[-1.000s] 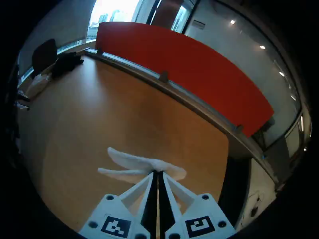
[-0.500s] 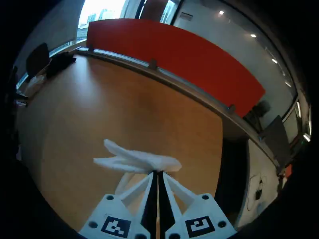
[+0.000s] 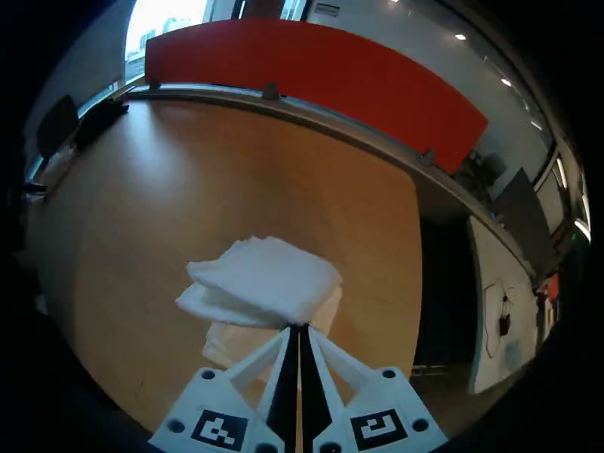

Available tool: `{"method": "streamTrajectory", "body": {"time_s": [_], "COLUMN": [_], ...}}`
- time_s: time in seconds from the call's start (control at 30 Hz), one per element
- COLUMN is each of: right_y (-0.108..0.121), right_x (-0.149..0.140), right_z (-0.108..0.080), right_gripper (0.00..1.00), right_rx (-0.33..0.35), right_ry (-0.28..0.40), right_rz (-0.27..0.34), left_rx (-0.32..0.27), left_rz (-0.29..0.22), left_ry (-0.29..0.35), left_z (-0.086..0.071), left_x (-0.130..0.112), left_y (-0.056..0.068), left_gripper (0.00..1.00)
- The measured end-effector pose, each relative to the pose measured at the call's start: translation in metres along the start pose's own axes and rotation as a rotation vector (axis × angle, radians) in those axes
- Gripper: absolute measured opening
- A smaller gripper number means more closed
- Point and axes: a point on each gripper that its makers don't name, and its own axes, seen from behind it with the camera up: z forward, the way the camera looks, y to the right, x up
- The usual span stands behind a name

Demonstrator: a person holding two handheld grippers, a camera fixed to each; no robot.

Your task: Fold towel

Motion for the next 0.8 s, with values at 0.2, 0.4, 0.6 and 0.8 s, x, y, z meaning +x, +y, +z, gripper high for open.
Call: {"method": "streamTrajectory", "body": {"time_s": [0.2,0.4,0.6,0.8], "right_y": [0.0,0.005,0.008,0.009], "right_x": [-0.011,-0.026,-0.04,-0.055], "right_z": [0.0,0.003,0.01,0.014], "right_gripper": [0.04,0.04,0.04,0.04], "right_rx": [0.002,0.002,0.0,-0.005], "right_ry": [-0.014,-0.044,-0.075,-0.106], "right_rz": [0.006,0.014,0.026,0.042], "left_rx": [0.001,0.004,0.012,0.017], "left_rz": [0.004,0.006,0.01,0.008], "left_ry": [0.0,-0.002,-0.007,-0.009], "left_z": [-0.001,-0.002,-0.004,-0.006], "left_x": [0.0,-0.003,-0.006,-0.009], "left_y": [0.001,0.001,-0.002,-0.004], "left_gripper": [0.94,0.94,0.94,0.94]}}
